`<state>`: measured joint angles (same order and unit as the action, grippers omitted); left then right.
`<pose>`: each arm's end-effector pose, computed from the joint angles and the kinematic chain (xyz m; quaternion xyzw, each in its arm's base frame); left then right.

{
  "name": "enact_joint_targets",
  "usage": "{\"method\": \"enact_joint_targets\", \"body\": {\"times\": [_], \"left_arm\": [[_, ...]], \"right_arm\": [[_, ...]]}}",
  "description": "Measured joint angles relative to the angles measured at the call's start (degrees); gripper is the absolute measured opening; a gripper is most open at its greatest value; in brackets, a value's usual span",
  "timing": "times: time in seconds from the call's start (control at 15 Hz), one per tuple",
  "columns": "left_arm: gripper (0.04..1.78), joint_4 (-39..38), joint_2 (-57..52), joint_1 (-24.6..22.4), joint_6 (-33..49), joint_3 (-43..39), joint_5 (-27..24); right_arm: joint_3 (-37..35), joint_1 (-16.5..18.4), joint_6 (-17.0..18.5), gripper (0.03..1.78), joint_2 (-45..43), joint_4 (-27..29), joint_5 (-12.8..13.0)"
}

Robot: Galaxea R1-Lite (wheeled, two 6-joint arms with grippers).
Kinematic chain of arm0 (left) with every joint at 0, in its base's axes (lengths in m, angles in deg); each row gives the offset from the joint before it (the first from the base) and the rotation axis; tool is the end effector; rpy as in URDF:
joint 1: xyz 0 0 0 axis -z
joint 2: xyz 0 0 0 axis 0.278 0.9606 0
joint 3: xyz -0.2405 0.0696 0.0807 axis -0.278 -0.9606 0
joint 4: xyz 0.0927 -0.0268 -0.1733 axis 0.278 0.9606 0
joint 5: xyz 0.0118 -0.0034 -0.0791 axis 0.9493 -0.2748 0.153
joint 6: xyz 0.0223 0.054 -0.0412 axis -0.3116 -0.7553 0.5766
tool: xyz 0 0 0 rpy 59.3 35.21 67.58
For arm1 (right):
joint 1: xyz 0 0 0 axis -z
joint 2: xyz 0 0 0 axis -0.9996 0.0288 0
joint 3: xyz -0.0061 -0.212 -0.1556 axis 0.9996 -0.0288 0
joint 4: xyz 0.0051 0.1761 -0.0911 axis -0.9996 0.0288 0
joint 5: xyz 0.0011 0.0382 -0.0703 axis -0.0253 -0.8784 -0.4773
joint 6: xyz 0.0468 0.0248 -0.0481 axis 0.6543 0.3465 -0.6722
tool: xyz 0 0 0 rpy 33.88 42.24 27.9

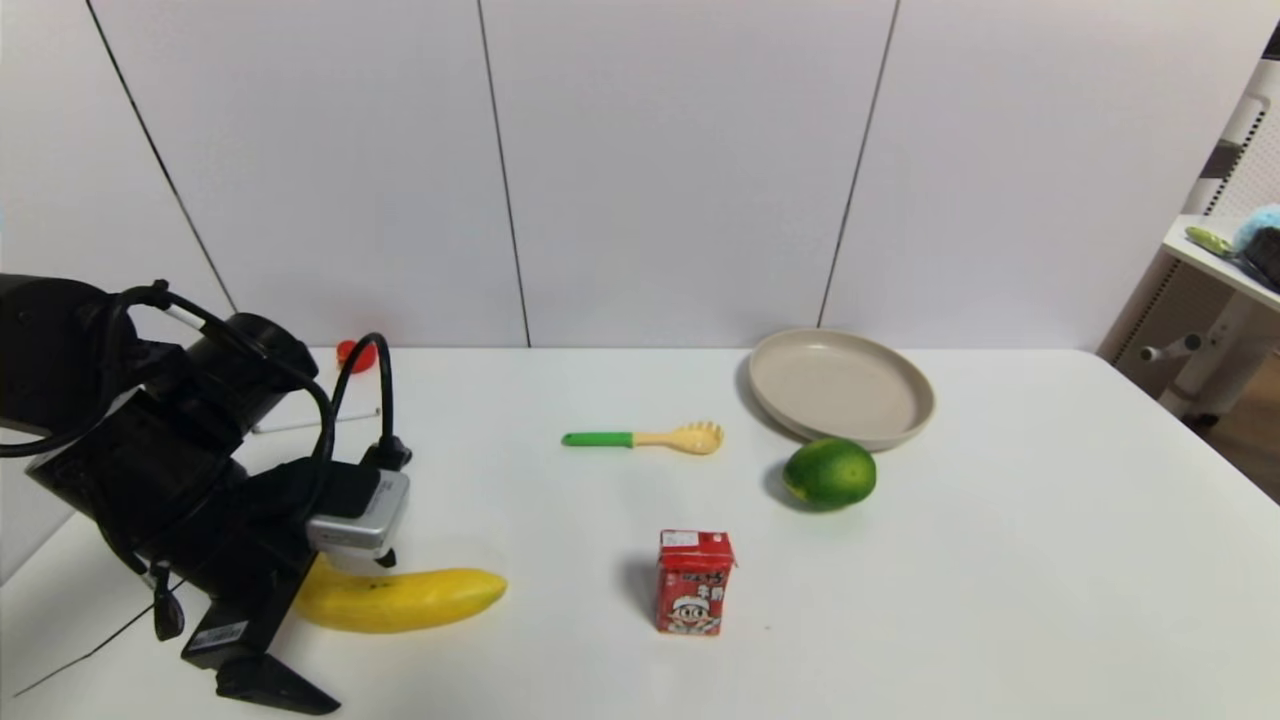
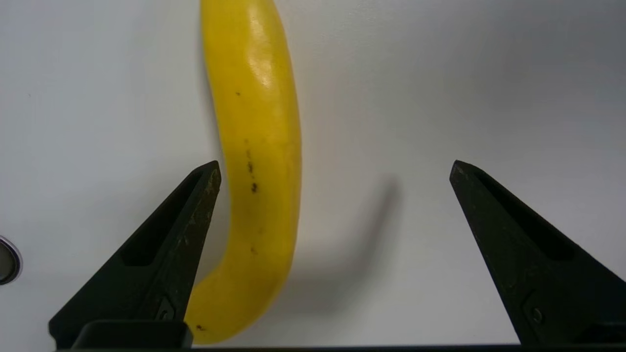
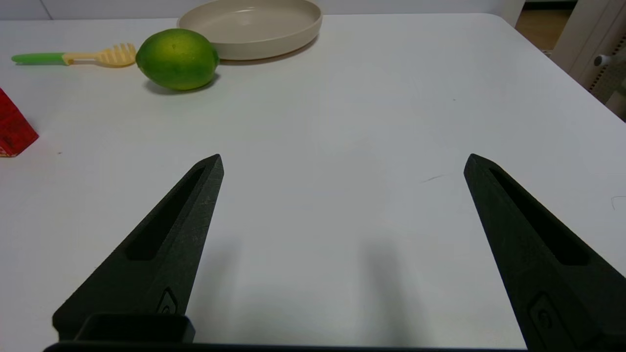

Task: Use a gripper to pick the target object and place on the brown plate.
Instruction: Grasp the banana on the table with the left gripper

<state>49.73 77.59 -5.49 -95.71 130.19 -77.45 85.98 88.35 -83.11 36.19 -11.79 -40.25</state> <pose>0.2413 -0.0739 0.0905 0.4015 0.3569 -0.5635 0.6276 0.0718 0.0002 0.0757 0.0055 -0.0008 0.0013 1.0000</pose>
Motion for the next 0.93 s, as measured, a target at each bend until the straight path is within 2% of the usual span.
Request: {"method": "enact_joint_targets", "body": {"times": [0.27,0.87,0.93], "left_arm": [[1.69,0.0,3.3,0.0,0.0,2.5,0.0],[1.68,-2.0,6.6,-0.1,0.3,2.6,0.3],[1.47,-2.2,6.7,-0.1,0.4,2.5,0.3]], "right_arm": [[0.0,0.0,0.0,1.7,0.0,0.0,0.0],[0.0,0.0,0.0,1.7,0.0,0.0,0.0],[0.0,0.0,0.0,1.7,0.0,0.0,0.0]]}}
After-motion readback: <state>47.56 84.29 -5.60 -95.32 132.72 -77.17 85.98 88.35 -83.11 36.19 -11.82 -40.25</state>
